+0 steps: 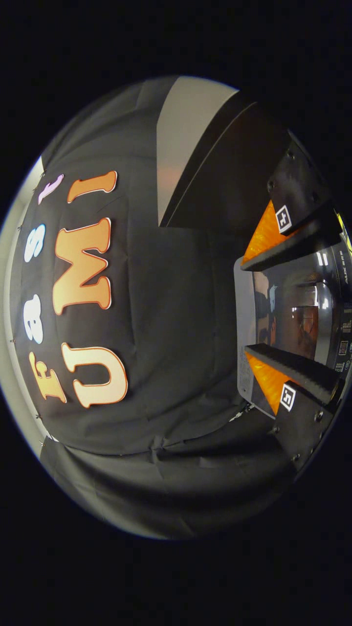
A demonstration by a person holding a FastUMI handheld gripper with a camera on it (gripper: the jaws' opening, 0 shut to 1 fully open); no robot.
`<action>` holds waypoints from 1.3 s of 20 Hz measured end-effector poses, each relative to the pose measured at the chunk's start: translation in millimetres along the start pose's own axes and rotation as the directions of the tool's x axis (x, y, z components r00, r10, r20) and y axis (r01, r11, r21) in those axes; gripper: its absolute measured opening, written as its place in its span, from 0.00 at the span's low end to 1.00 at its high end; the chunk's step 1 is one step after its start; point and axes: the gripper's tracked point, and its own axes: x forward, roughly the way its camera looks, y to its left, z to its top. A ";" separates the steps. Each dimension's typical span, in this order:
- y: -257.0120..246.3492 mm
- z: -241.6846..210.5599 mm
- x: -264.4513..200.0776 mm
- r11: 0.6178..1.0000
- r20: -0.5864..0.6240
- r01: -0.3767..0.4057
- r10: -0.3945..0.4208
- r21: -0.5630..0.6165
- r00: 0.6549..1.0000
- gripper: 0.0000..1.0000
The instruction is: Put the clothes into the washing machine and then close the washing machine lid.
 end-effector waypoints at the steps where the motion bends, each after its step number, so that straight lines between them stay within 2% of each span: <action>1: 4.2 6.1 -4.8 1.000 0.008 -0.007 0.007 0.000 1.000 0.96; 4: 16.0 39.5 -27.3 0.999 0.064 -0.034 0.033 0.020 0.997 0.97; 7: 20.5 76.4 -53.6 0.999 0.102 -0.029 0.027 0.022 0.994 0.97; 12: 19.9 150.0 -109.0 0.997 0.196 0.013 0.002 -0.075 0.981 0.97; 15: 22.0 182.6 -145.8 0.993 0.226 -0.001 0.027 -0.115 0.974 0.97; 18: 14.7 205.1 -183.3 0.993 0.257 -0.025 0.053 -0.112 0.965 0.97; 26: -38.6 245.2 -269.9 0.989 0.316 0.007 0.041 -0.149 0.948 0.97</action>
